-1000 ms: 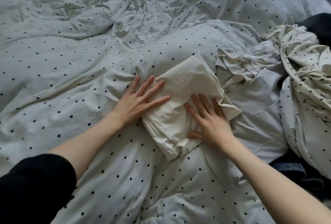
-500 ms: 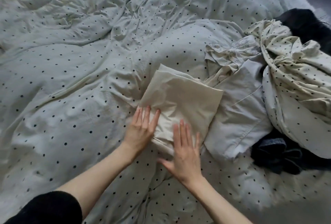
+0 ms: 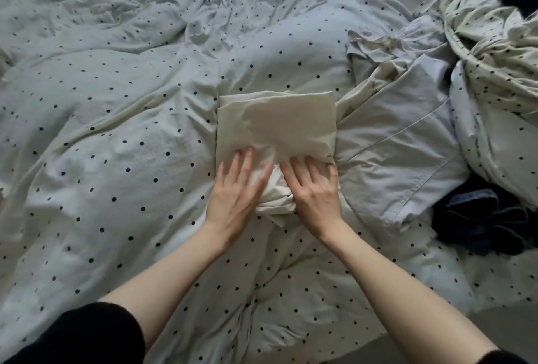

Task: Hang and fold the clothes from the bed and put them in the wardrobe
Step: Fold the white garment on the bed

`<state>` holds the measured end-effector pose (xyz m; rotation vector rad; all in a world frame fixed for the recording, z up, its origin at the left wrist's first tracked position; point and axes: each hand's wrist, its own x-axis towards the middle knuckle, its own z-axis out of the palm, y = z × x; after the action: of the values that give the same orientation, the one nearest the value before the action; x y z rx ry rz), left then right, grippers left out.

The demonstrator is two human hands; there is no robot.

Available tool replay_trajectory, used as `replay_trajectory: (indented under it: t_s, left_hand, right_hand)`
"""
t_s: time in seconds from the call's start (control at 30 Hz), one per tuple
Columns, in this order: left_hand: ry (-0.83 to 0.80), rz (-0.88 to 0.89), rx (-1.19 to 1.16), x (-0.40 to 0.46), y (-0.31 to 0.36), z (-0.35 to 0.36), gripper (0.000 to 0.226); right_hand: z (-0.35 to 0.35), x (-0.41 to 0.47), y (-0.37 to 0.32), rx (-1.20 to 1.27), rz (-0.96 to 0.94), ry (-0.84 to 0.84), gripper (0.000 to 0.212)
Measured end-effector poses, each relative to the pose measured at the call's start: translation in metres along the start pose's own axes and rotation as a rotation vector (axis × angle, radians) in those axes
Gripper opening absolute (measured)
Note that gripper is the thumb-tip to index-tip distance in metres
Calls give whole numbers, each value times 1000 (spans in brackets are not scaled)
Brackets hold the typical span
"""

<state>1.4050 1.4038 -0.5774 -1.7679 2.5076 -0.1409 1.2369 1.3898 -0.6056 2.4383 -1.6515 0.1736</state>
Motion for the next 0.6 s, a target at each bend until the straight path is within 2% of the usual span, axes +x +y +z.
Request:
replay_trajectory:
  t_s: [0.13, 0.23, 0.4, 0.53, 0.6]
  left_hand:
    - [-16, -104, -261, -1, 12, -28, 63]
    - [41, -144, -405, -5, 34, -64, 63]
    - [265, -56, -378, 23, 64, -147, 59]
    - [456, 74, -334, 54, 123, -224, 56]
    - [522, 102, -316, 70, 151, -253, 60]
  right_hand:
    - [-37, 7, 15, 23, -1, 46, 31]
    - [-73, 2, 37, 44, -15, 163, 35]
    - [-146, -3, 89, 62, 83, 277, 44]
    - [-220, -25, 165, 15, 165, 450, 43]
    - [-250, -37, 198, -12, 178, 483, 43]
